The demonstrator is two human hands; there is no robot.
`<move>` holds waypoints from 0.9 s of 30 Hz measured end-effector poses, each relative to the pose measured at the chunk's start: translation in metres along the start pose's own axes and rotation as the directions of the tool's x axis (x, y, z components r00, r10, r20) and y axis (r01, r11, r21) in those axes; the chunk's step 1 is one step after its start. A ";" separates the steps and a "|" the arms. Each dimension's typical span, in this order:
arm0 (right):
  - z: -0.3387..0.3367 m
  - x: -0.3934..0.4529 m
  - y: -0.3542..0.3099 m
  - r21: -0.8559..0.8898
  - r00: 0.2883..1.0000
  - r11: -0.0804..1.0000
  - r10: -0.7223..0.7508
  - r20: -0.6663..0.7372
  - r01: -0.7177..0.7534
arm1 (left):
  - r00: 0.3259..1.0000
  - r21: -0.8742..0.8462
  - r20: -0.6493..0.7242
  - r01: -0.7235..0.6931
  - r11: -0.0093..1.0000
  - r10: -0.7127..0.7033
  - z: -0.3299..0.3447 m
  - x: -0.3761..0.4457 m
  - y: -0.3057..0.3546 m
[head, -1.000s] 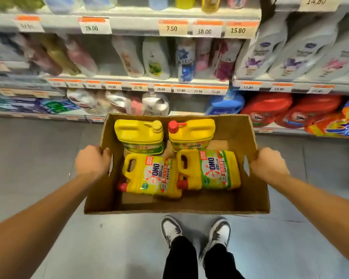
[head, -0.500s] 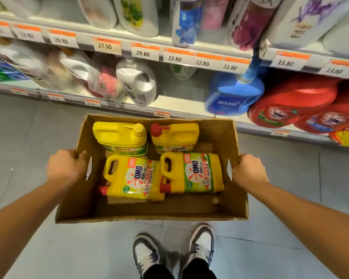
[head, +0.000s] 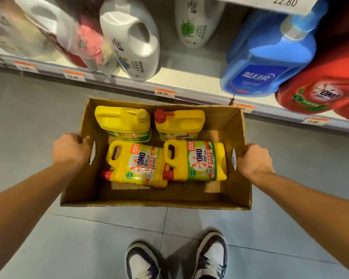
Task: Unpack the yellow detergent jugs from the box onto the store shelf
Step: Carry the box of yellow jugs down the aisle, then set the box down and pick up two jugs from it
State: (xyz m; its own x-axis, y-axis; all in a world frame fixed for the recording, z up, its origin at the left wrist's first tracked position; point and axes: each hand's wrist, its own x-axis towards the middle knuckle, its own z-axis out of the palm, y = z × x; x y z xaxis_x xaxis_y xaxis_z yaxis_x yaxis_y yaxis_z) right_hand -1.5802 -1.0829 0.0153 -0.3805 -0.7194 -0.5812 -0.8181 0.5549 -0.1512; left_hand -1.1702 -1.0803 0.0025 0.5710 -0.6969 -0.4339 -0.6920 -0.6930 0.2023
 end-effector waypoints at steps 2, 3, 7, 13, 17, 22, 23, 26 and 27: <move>0.010 0.004 0.000 -0.002 1.000 1.000 0.003 0.000 -0.003 | 1.000 0.005 0.006 -0.001 1.000 0.001 0.006 0.005 -0.003; 0.014 0.006 0.000 -0.001 1.000 1.000 0.002 0.000 -0.002 | 1.000 0.010 0.010 -0.003 1.000 0.003 0.009 0.009 -0.004; 0.031 0.009 0.001 0.013 1.000 1.000 -0.003 0.006 0.003 | 1.000 0.030 0.018 -0.005 1.000 0.004 0.018 0.020 -0.012; 0.052 0.004 0.010 0.019 1.000 1.000 0.016 0.021 -0.016 | 0.999 0.007 0.031 -0.008 1.000 0.008 0.025 0.032 -0.025; 0.057 0.005 0.011 0.029 0.997 0.998 0.051 0.054 -0.053 | 0.995 -0.016 0.093 0.026 1.000 -0.025 0.029 0.032 -0.029; 0.060 0.003 0.006 0.076 0.984 0.986 0.142 0.107 -0.150 | 0.997 -0.109 0.056 0.053 0.993 -0.047 0.034 0.026 -0.028; 0.062 0.000 0.004 0.101 0.984 0.982 0.148 0.104 -0.158 | 0.998 -0.122 0.048 0.054 0.991 -0.048 0.034 0.022 -0.027; 0.067 -0.013 -0.007 0.149 0.998 0.988 0.052 -0.020 -0.049 | 1.000 -0.187 -0.009 -0.011 0.982 0.009 0.032 0.010 -0.020; 0.070 -0.017 -0.011 0.116 0.995 0.993 -0.009 -0.104 0.021 | 0.996 -0.182 -0.060 -0.072 0.981 0.062 0.031 0.005 -0.018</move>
State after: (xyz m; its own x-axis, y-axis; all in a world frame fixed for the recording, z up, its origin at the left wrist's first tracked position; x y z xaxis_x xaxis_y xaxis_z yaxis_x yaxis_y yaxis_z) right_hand -1.5347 -1.0471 -0.0288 -0.4157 -0.7640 -0.4934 -0.7706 0.5841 -0.2550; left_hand -1.1686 -1.0657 -0.0307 0.5526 -0.7482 -0.3672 -0.6393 -0.6632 0.3893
